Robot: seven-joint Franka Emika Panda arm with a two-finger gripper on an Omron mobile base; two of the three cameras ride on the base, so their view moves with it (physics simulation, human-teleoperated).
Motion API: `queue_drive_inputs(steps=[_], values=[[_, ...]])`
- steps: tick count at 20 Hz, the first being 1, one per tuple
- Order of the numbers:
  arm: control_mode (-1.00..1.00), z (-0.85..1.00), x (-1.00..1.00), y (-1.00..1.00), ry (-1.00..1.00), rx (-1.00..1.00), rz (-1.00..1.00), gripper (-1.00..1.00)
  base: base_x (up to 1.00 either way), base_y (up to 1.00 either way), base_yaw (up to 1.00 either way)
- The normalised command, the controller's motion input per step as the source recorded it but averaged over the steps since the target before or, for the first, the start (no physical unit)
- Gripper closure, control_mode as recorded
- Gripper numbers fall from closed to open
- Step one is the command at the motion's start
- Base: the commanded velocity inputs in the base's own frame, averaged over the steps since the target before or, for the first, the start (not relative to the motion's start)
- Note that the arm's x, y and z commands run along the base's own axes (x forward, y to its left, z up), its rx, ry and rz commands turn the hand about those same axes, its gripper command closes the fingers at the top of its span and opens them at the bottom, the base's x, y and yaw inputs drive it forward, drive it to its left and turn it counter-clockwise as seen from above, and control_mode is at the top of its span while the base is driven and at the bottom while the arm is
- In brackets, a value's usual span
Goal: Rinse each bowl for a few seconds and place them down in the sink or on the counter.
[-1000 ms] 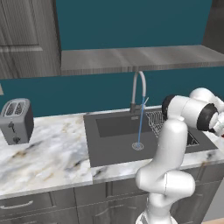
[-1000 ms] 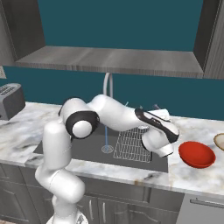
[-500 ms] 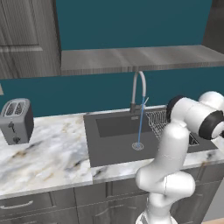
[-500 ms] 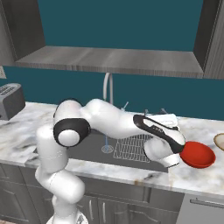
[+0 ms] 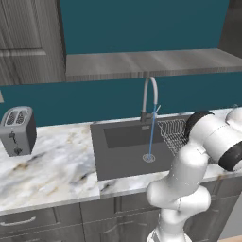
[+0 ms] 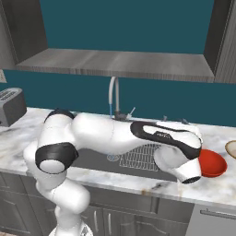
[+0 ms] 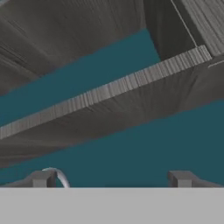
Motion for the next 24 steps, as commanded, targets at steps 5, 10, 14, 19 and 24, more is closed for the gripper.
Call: queue_drive_inputs(steps=[5,10,14,19,24], values=[[-1.0,0.1,-0.38,-0.23,0.29,0.0,-0.15,-1.0,0.0,0.0,0.0],[-1.0,0.0,-0.32,0.01,0.21,-0.2,-0.12,-1.0,0.0,0.0,0.0],[-1.0,0.0,-0.25,0.1,0.23,-0.28,-0.09,-1.0,0.0,0.0,0.0],[-1.0,0.06,-0.1,0.18,0.18,-0.29,-0.08,-1.0,0.0,0.0,0.0],[-1.0,0.1,-0.04,0.22,0.21,-0.28,-0.1,-1.0,0.0,0.0,0.0]])
